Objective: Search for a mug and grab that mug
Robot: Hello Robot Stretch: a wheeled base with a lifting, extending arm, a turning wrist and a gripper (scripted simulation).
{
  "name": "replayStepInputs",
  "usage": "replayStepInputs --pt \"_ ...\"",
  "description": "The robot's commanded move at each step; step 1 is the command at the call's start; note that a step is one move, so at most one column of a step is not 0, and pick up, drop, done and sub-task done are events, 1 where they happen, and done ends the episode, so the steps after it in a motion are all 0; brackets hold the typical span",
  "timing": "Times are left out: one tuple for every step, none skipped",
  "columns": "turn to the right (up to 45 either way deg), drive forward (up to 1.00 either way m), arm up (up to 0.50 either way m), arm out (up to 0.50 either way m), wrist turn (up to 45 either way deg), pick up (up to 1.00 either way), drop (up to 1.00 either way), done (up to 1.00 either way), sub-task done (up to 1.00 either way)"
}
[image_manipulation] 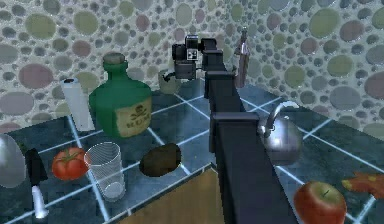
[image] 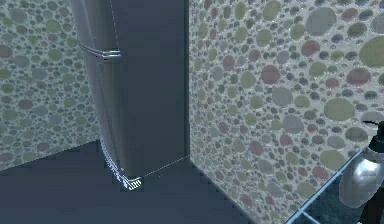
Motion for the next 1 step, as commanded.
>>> replayStepInputs --pt "0.0 0.0 0.0 0.0 0.0 0.0 0.0 1.0 0.0"
